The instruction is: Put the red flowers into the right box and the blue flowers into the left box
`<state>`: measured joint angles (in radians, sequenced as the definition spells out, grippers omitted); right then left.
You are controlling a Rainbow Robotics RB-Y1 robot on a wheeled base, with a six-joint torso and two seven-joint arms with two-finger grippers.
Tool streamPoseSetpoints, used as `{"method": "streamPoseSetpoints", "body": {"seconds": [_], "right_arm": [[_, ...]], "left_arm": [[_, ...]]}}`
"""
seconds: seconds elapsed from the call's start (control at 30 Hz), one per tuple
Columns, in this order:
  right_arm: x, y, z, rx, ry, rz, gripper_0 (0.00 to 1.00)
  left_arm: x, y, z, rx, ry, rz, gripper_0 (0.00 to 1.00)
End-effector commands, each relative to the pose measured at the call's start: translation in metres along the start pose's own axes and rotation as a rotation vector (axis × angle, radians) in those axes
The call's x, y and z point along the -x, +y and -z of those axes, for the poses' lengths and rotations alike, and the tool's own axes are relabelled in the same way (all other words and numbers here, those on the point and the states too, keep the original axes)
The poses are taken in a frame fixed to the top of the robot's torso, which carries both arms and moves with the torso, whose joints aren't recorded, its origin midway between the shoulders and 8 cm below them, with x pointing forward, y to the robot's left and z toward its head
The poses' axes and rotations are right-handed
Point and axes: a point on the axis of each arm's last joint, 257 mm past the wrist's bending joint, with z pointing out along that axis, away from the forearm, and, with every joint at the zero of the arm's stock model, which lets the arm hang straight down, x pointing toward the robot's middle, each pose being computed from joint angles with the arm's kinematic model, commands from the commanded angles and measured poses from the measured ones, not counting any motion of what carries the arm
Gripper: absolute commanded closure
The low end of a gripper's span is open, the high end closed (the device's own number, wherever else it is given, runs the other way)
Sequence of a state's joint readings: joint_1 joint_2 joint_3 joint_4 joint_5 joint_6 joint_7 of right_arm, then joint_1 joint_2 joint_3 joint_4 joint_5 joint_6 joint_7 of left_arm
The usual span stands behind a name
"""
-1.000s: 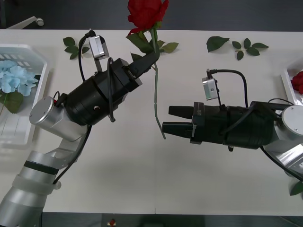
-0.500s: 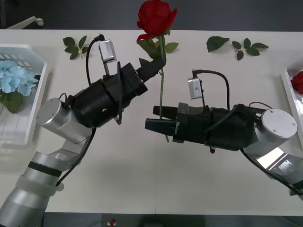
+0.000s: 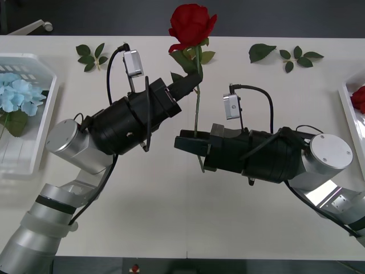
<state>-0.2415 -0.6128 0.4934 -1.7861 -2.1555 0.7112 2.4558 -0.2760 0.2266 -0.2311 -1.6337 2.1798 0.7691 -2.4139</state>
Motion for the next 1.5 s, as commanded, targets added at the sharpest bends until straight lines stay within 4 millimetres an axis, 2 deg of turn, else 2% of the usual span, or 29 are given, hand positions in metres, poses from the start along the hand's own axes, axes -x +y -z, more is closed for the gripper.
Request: {"method": "streamPoseSetpoints", "body": {"seconds": [0.03, 0.3, 0.33, 0.37, 0.43, 0.5, 0.67, 0.87, 1.03, 1.07, 1.2, 1.3, 1.33, 1.37, 1.4, 1.47, 1.5], "right_arm": [[0.016, 0.011, -0.005, 0.03, -0.01, 0.038, 1.0], [0.018, 0.013, -0.005, 0.037, -0.016, 0.032, 1.0], [0.018, 0.013, -0.005, 0.038, -0.017, 0.031, 1.0], [0.018, 0.014, -0.005, 0.039, -0.018, 0.029, 1.0], [0.019, 0.015, -0.005, 0.044, -0.019, 0.024, 1.0], [0.019, 0.015, -0.004, 0.044, -0.02, 0.022, 1.0], [0.023, 0.01, 0.004, 0.032, -0.017, 0.031, 1.0], [0.04, -0.016, 0.04, -0.06, 0.017, 0.094, 1.0], [0.057, -0.05, 0.097, -0.203, 0.103, 0.146, 1.0], [0.059, -0.054, 0.104, -0.218, 0.113, 0.144, 1.0], [0.077, -0.082, 0.158, -0.357, 0.181, 0.137, 1.0], [0.087, -0.108, 0.209, -0.478, 0.231, 0.1, 1.0], [0.088, -0.113, 0.219, -0.499, 0.239, 0.09, 1.0], [0.093, -0.123, 0.241, -0.549, 0.252, 0.072, 1.0], [0.094, -0.132, 0.258, -0.587, 0.26, 0.058, 1.0], [0.102, -0.152, 0.307, -0.69, 0.277, 0.035, 1.0], [0.105, -0.158, 0.323, -0.723, 0.279, 0.029, 1.0]], "left_arm": [[0.01, -0.027, -0.019, -0.064, -0.014, -0.065, 1.0], [0.01, -0.026, -0.019, -0.06, -0.016, -0.066, 1.0], [0.01, -0.026, -0.019, -0.06, -0.016, -0.066, 0.96], [0.011, -0.025, -0.018, -0.058, -0.016, -0.067, 0.73], [0.011, -0.024, -0.016, -0.054, -0.012, -0.069, 0.43], [0.012, -0.024, -0.013, -0.055, -0.005, -0.071, 0.33], [0.014, -0.021, 0.006, -0.055, 0.037, -0.074, 0.31], [0.015, -0.014, 0.059, -0.034, 0.164, -0.106, 0.31], [0.027, -0.003, 0.117, 0.04, 0.308, -0.178, 0.31], [0.028, -0.001, 0.123, 0.053, 0.326, -0.187, 0.31], [0.049, 0.025, 0.171, 0.184, 0.462, -0.307, 0.31], [0.068, 0.037, 0.204, 0.273, 0.569, -0.405, 0.31], [0.07, 0.039, 0.209, 0.288, 0.59, -0.422, 0.31], [0.076, 0.04, 0.219, 0.313, 0.62, -0.444, 0.32], [0.078, 0.041, 0.225, 0.326, 0.643, -0.459, 0.31], [0.083, 0.039, 0.231, 0.33, 0.673, -0.495, 0.31], [0.084, 0.037, 0.232, 0.33, 0.674, -0.5, 0.31]]}}
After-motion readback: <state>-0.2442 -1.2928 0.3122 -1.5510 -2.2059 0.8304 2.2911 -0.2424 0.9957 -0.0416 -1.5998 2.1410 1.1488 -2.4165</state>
